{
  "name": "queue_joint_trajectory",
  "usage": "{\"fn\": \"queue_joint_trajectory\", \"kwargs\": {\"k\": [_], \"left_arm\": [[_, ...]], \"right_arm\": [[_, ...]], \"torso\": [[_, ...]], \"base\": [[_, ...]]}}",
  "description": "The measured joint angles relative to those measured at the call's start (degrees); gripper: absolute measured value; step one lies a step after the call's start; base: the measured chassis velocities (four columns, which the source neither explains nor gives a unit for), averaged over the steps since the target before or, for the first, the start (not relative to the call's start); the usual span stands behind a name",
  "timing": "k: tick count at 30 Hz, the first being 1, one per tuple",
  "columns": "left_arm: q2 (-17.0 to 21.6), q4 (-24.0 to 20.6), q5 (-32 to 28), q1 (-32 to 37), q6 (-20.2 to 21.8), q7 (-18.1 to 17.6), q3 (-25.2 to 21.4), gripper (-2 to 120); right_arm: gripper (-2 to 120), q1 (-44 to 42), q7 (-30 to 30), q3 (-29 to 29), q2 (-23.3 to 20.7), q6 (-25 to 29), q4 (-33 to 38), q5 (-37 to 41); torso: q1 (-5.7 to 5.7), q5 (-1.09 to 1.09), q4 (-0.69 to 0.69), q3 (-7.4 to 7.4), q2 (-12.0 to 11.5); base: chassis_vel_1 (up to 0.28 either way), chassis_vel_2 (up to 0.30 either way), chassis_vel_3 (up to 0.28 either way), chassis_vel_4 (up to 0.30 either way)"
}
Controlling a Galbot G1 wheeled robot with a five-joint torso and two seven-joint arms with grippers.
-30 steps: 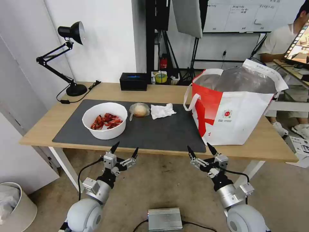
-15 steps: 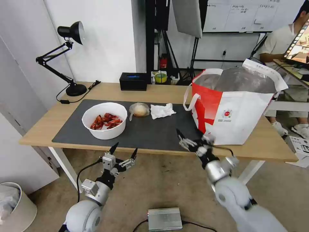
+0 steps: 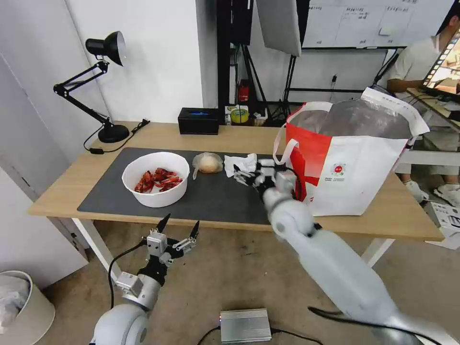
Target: Pick up the trash from the table and place it into the takeout bag.
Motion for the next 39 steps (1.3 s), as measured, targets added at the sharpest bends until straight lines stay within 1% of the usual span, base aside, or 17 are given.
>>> {"fn": "queue_joint_trajectory", "kwargs": {"k": [1, 4, 5, 7, 8, 11, 12, 15, 18, 25, 39], "left_arm": [[0.00, 0.00, 0.00, 0.00, 0.00, 0.00, 0.00, 100], [0.12, -0.50, -0.08, 0.16, -0.03, 0.03, -0.23, 100], [0.12, -0.50, -0.08, 0.16, -0.03, 0.03, -0.23, 100], [0.34, -0.76, -0.36, 0.11, -0.04, 0.03, -0.57, 100], [0.34, -0.76, -0.36, 0.11, -0.04, 0.03, -0.57, 100], [0.12, -0.80, -0.50, 0.04, -0.14, 0.04, -0.66, 100], [0.12, -0.80, -0.50, 0.04, -0.14, 0.04, -0.66, 100], [-0.07, -0.80, -0.36, 0.42, -0.69, 0.25, -0.54, 100], [-0.02, -0.80, -0.35, 0.50, -1.02, 0.36, -0.57, 100], [0.18, -0.80, -0.35, 0.35, -1.11, 0.40, -0.34, 100], [-0.08, -0.70, -0.20, 0.25, -1.32, 0.43, 0.58, 100]], "right_arm": [[100, 0.00, 0.00, 0.00, 0.00, 0.00, 0.00, 0.00], [100, 4.96, 2.74, -0.76, 4.79, -2.08, -7.36, 0.70], [100, 4.96, 2.74, -0.76, 4.79, -2.08, -7.36, 0.70], [100, 7.46, 3.56, -0.76, 8.24, -3.22, -12.99, 0.71], [100, 7.46, 3.56, -0.76, 8.24, -3.22, -12.99, 0.71], [100, 9.76, 4.23, -0.42, 11.59, -4.33, -18.95, 0.23], [100, 9.76, 4.23, -0.42, 11.59, -4.33, -18.95, 0.23], [100, 11.14, 4.50, 0.17, 13.63, -4.88, -22.76, -2.16], [100, 11.83, 4.84, 0.84, 14.43, -5.18, -24.46, -3.50], [100, 13.02, 6.60, 2.11, 14.49, -6.73, -26.88, -4.46], [100, 14.76, 5.61, 2.55, 15.19, -8.84, -31.36, -4.75]], "torso": [[0.00, 0.00, 0.00, 0.00, 0.00], [0.00, 0.00, -0.01, 0.00, 0.00], [0.00, 0.00, -0.01, 0.00, 0.00], [0.00, 0.00, 0.01, 0.00, 0.00], [0.00, 0.00, 0.01, 0.00, 0.00], [0.00, 0.00, 0.01, 0.00, 0.00], [0.00, 0.00, 0.01, 0.00, 0.00], [0.00, 0.00, 0.00, 0.00, 0.01], [-0.01, 0.01, 0.00, -0.01, 0.00], [-0.01, 0.01, -0.01, -0.01, 0.01], [-0.01, 0.02, -0.01, 0.00, 0.01]], "base": [[0.000, 0.000, 0.000, 0.000], [0.000, 0.000, 0.000, 0.000], [0.000, 0.000, 0.000, 0.000], [0.000, 0.000, 0.000, 0.000], [0.000, 0.000, 0.000, 0.000], [0.000, 0.000, 0.000, 0.000], [0.000, 0.000, 0.000, 0.000], [0.000, 0.000, 0.000, 0.000], [0.000, 0.000, 0.000, 0.000], [0.000, 0.000, 0.000, 0.000], [0.000, 0.000, 0.000, 0.000]]}}
